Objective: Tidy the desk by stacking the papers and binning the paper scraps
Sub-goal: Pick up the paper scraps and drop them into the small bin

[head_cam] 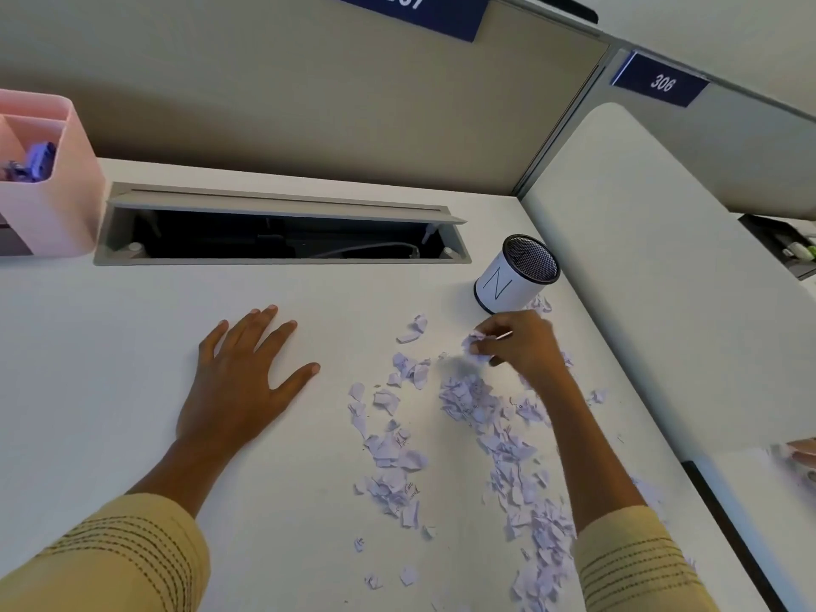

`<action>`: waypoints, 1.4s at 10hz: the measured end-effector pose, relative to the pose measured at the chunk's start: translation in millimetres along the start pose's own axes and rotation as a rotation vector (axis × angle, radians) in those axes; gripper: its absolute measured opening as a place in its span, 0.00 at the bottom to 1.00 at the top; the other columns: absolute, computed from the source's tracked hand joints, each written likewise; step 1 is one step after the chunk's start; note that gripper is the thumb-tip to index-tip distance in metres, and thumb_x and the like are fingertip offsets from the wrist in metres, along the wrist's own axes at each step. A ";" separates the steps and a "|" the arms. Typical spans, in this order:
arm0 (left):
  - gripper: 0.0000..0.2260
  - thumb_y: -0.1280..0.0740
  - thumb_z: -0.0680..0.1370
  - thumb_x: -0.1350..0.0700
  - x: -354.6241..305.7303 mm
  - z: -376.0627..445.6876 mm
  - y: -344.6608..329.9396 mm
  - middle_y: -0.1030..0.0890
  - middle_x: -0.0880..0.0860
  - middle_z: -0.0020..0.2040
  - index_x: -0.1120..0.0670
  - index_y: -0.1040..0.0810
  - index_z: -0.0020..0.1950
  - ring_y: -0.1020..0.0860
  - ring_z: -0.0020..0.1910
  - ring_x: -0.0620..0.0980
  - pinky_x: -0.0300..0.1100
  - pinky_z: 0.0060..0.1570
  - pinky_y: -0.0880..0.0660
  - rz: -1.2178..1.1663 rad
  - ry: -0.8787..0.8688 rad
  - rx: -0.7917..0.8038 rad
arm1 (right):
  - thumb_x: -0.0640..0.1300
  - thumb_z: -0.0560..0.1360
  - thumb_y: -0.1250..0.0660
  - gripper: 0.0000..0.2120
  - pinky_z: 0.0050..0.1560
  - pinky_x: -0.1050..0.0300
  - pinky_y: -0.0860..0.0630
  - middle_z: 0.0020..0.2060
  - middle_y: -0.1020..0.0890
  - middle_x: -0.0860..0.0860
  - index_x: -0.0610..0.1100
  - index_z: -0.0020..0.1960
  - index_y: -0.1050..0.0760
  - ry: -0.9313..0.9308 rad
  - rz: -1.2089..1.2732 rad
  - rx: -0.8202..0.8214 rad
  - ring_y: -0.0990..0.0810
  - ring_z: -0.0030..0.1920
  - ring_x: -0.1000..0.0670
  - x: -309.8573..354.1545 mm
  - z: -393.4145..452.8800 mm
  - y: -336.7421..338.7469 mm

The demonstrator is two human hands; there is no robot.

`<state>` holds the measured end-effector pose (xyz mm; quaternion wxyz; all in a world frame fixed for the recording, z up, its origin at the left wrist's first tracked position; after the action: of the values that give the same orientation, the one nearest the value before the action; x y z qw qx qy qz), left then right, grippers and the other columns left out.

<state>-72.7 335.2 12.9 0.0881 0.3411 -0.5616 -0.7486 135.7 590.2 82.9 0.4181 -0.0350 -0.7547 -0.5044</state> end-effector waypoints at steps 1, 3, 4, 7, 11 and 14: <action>0.34 0.49 0.75 0.32 -0.9 -0.3 0.4 0.33 0.53 0.74 0.51 0.29 0.71 0.37 0.74 0.52 0.53 0.74 0.47 0.006 -0.008 -0.009 | 0.34 0.65 0.24 0.08 0.31 0.66 0.22 0.30 0.19 0.46 0.40 0.43 0.18 0.013 0.074 -0.144 0.22 0.26 0.55 13.5 9.7 50.2; 0.33 0.48 0.75 0.32 -1.3 -0.9 1.6 0.32 0.53 0.73 0.51 0.27 0.70 0.37 0.73 0.51 0.51 0.73 0.47 0.016 0.002 -0.013 | 0.36 0.65 0.25 0.05 0.34 0.65 0.23 0.23 0.21 0.55 0.42 0.39 0.18 -0.025 0.119 -0.408 0.23 0.22 0.59 22.5 38.7 116.8; 0.33 0.48 0.74 0.32 -0.2 -1.1 1.3 0.33 0.52 0.74 0.51 0.28 0.70 0.37 0.74 0.50 0.50 0.73 0.48 0.015 0.007 -0.005 | 0.37 0.66 0.25 0.10 0.31 0.67 0.23 0.34 0.19 0.42 0.37 0.47 0.18 -0.071 0.074 -0.383 0.24 0.20 0.59 21.3 53.1 116.5; 0.32 0.47 0.75 0.32 -0.4 -1.2 0.6 0.32 0.53 0.73 0.51 0.27 0.70 0.36 0.74 0.51 0.51 0.73 0.47 0.009 -0.003 -0.007 | 0.38 0.70 0.26 0.05 0.39 0.54 0.18 0.35 0.17 0.51 0.44 0.44 0.18 -0.067 0.029 -0.245 0.19 0.29 0.51 20.7 10.3 71.4; 0.32 0.47 0.75 0.32 0.0 0.0 -0.2 0.33 0.53 0.74 0.51 0.28 0.70 0.37 0.74 0.51 0.51 0.73 0.47 0.030 -0.007 -0.008 | 0.39 0.68 0.25 0.04 0.36 0.64 0.26 0.38 0.18 0.48 0.45 0.42 0.18 -0.149 -0.208 0.088 0.21 0.36 0.49 -28.2 -27.4 -32.1; 0.32 0.46 0.75 0.33 0.0 -0.2 0.5 0.32 0.53 0.73 0.51 0.27 0.70 0.36 0.73 0.51 0.51 0.73 0.46 0.028 -0.005 -0.019 | 0.33 0.66 0.24 0.07 0.38 0.58 0.19 0.29 0.19 0.46 0.43 0.37 0.19 -0.071 0.024 -0.138 0.19 0.26 0.52 -0.9 2.4 47.6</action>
<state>-72.7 334.8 13.3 0.1005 0.3306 -0.5596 -0.7533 157.5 615.7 116.8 0.3938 -0.0908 -0.7320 -0.5485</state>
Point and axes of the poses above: each hand's wrist, its own z-axis towards the middle knuckle, its own y-axis out of the back of the hand, x = y × z, the point moved 10 cm from there along z, towards the middle knuckle
